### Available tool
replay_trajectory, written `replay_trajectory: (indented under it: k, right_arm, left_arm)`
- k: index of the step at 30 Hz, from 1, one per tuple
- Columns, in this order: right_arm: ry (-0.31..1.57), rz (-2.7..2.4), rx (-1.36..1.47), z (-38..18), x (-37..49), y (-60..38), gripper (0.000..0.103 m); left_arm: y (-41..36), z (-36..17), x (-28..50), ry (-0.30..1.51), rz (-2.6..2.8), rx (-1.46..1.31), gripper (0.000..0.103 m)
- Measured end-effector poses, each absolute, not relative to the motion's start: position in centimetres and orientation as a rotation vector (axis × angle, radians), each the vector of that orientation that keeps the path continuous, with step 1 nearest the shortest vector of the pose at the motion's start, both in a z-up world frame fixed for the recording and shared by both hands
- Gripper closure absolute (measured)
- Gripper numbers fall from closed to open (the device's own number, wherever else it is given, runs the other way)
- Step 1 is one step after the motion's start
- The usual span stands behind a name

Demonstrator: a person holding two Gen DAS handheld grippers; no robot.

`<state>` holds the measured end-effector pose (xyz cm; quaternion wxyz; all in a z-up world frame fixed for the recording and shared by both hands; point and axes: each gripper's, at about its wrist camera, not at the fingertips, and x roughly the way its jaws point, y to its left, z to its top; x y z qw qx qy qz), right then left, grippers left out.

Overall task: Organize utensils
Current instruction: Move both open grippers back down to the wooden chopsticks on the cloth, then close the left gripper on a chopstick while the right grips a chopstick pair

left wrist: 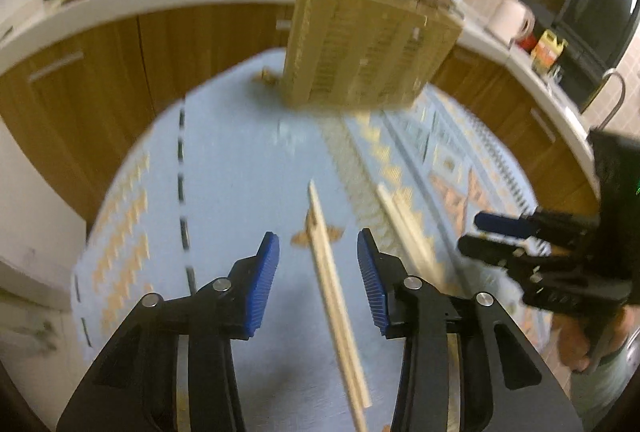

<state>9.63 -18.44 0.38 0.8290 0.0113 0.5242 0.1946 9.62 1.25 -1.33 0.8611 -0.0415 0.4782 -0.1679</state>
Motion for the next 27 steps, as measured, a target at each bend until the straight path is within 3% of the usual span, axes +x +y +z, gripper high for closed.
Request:
replay_trajectory:
  k: [11,25,27]
  right_arm:
    - [1.165,0.404,0.06,-2.3,8.8,-19.1,0.063]
    - [1.165,0.395,0.039,-2.8,9.1,-18.6,0.063]
    - [1.161,0.392,0.028,-2.8,9.2,-18.3,0.063]
  left_arm:
    - [-0.6,-5.8,9.1,1.009,-0.316,0.046,0.068]
    - [-2.1,-5.8,9.8,1.0,-0.23,0.16,0.067]
    - [-2.7,-5.7,10.1,1.003,-0.222,0.182,0.074]
